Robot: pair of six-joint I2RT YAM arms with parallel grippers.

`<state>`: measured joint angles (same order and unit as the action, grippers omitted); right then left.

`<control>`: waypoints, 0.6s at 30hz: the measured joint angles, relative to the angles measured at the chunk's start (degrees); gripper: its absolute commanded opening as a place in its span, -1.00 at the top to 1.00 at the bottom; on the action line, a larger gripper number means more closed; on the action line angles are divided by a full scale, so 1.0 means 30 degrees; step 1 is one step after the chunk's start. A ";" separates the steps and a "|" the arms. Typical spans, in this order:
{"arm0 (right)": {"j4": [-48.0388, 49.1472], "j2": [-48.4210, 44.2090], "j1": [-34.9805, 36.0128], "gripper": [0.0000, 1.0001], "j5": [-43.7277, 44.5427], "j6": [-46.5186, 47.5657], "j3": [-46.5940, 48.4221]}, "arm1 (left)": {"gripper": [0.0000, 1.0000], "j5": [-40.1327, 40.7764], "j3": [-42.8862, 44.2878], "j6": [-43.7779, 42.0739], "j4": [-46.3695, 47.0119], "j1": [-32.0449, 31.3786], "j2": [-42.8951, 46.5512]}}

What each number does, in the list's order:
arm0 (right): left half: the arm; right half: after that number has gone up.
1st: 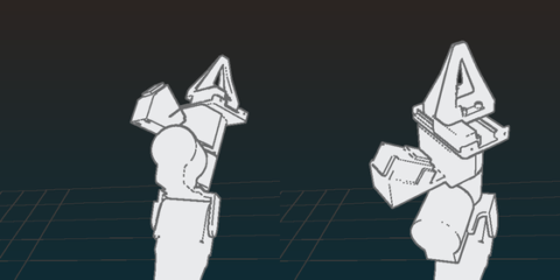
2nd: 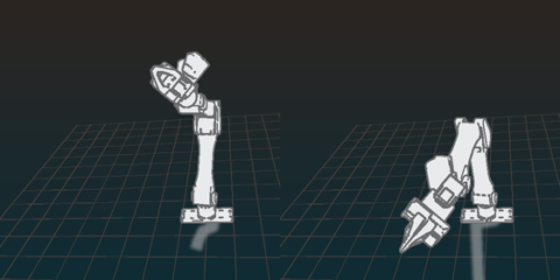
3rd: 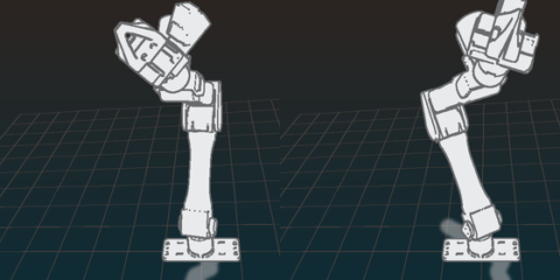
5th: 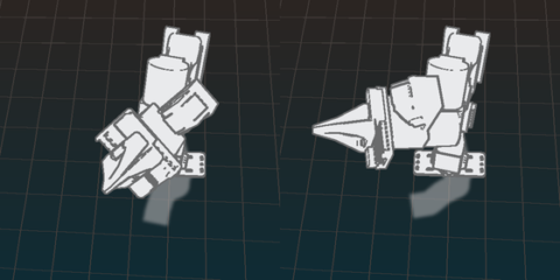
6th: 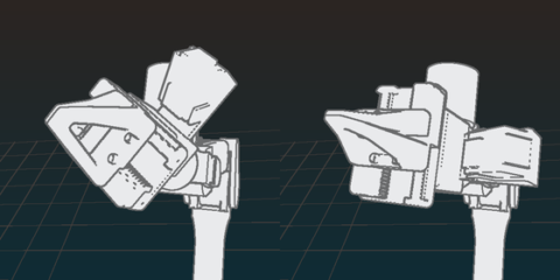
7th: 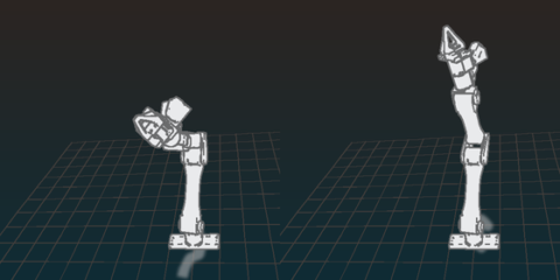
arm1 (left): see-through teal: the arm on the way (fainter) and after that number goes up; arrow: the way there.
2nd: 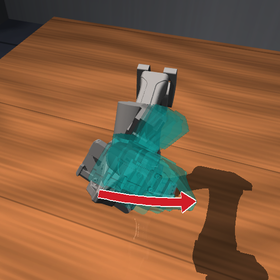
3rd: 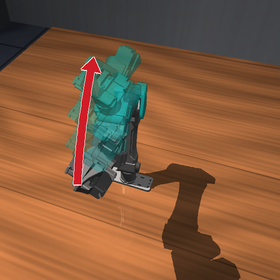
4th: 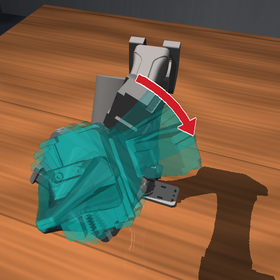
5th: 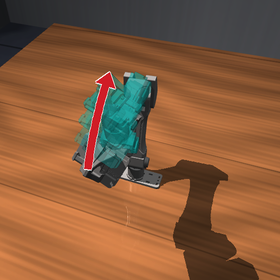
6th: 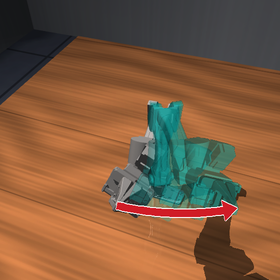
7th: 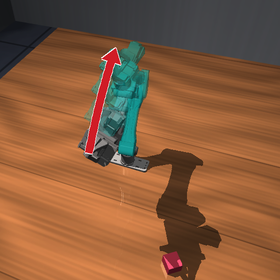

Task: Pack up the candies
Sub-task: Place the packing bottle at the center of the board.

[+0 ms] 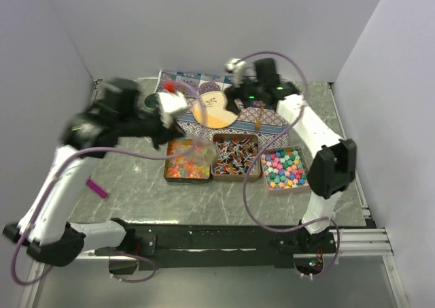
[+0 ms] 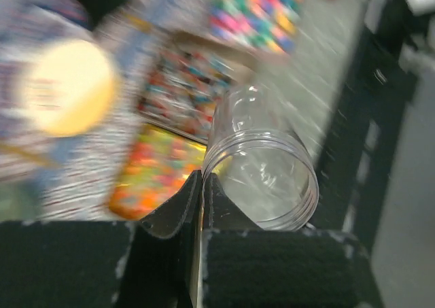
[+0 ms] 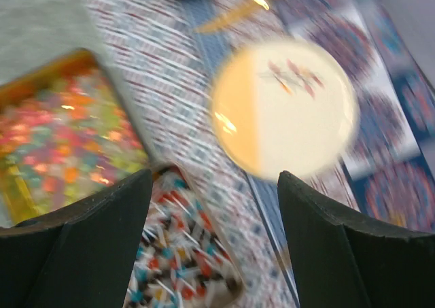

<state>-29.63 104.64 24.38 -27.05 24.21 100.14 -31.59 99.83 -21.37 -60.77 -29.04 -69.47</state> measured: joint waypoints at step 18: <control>-0.1209 -0.8808 -0.9792 -0.63 0.0663 -0.1821 -0.8495 | 0.98 0.2980 -0.5348 0.1195 0.2812 -0.7657 -0.7257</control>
<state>-33.26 78.22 -4.99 -25.06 18.74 74.65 -22.65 83.79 -17.78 -52.34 -52.01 -91.24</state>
